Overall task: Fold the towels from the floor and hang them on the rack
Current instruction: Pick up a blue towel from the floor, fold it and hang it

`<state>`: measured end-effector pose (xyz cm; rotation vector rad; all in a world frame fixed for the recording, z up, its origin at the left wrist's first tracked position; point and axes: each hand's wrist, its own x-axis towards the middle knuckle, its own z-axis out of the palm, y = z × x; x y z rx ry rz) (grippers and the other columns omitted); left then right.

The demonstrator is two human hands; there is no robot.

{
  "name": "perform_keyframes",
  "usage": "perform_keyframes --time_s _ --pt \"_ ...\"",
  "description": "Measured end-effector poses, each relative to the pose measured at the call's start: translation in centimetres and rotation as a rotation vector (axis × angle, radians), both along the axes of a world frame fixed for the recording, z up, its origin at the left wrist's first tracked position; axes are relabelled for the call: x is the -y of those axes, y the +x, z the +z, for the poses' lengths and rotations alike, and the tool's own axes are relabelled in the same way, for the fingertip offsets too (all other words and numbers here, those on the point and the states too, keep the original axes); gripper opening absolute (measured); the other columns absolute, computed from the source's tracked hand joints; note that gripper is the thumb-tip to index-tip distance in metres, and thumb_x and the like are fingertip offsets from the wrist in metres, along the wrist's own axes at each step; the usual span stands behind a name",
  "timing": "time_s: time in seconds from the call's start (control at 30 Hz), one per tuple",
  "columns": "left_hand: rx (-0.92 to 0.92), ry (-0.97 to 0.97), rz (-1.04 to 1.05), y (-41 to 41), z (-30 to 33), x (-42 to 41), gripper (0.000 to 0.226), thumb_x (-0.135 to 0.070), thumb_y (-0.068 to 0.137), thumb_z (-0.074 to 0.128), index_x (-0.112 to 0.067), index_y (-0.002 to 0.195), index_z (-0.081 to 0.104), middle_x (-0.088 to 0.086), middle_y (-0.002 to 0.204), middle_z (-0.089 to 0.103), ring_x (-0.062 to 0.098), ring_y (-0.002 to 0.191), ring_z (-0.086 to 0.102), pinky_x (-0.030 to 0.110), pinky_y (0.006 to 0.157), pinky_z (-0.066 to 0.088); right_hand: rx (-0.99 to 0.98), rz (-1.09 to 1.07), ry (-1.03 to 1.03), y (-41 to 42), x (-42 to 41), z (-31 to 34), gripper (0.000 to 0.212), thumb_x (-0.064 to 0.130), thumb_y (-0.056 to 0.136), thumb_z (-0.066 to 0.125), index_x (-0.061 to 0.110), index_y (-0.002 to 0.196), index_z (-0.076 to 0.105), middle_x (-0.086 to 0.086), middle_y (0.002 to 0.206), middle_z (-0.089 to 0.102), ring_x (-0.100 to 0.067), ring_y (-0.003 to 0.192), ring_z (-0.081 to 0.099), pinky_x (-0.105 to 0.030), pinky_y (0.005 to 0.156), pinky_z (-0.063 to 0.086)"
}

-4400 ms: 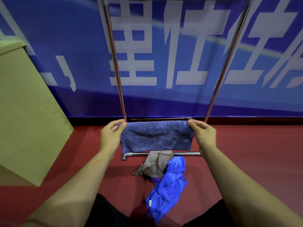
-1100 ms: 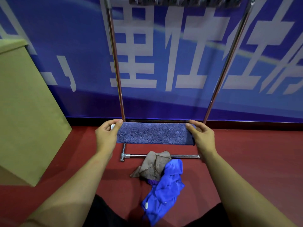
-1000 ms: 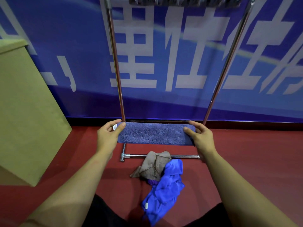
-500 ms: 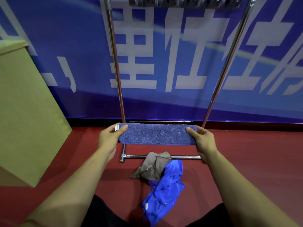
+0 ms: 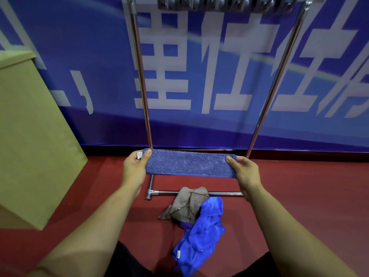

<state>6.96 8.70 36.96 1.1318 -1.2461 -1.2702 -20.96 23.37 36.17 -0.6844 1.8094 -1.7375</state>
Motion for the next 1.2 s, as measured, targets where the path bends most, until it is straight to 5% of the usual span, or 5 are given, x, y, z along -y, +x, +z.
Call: perform_keyframes --time_s 0.23,0.4,0.67,0.97,1.2 --pt "0.063 -0.123 -0.041 -0.2 0.5 -0.5 0.01 -0.019 0.091 0.074 -0.009 0.095 0.072 0.014 0.088 0.075 0.014 0.077 0.065 0.029 0.071 0.052 -0.03 -0.029 0.264 -0.6 -0.1 -2.0 0.018 0.016 0.088 0.076 0.008 0.101 0.068 -0.013 0.1 0.071 -0.023 0.091 0.063 -0.039 0.085 0.051" --pt "0.198 -0.171 -0.26 -1.6 0.0 -1.1 0.01 -0.015 0.084 0.08 -0.019 0.086 0.072 0.006 0.082 0.073 0.013 0.077 0.063 0.034 0.077 0.052 0.186 0.161 0.382 1.1 -0.4 -0.8 0.028 0.031 0.1 0.059 0.007 0.114 0.063 -0.006 0.086 0.065 -0.016 0.067 0.059 -0.022 0.056 0.045" --pt "0.593 -0.321 -0.359 -0.8 -0.6 -1.0 0.016 -0.03 0.076 0.087 -0.035 0.079 0.071 -0.021 0.077 0.073 -0.008 0.07 0.063 0.02 0.072 0.05 0.359 0.521 0.581 5.0 -0.3 0.4 0.042 0.049 0.103 0.046 0.012 0.12 0.058 -0.009 0.097 0.078 -0.02 0.081 0.072 -0.028 0.065 0.055" --pt "0.505 -0.592 -0.595 -2.7 2.7 -4.9 0.015 -0.025 0.077 0.086 -0.022 0.089 0.078 -0.019 0.088 0.075 -0.004 0.083 0.069 0.016 0.081 0.05 0.531 0.716 0.657 7.6 0.6 -0.6 0.077 0.073 0.095 0.034 0.007 0.128 0.058 -0.021 0.116 0.073 -0.027 0.091 0.072 -0.03 0.075 0.059" --pt "0.473 -0.486 -0.899 -3.4 4.0 -8.1 0.025 -0.039 0.067 0.09 -0.026 0.087 0.082 -0.014 0.08 0.075 0.002 0.075 0.068 0.03 0.073 0.055 0.508 0.565 0.342 6.9 0.7 -1.2 0.018 0.005 0.088 0.067 -0.002 0.105 0.065 -0.022 0.09 0.067 -0.023 0.066 0.066 -0.03 0.058 0.058"
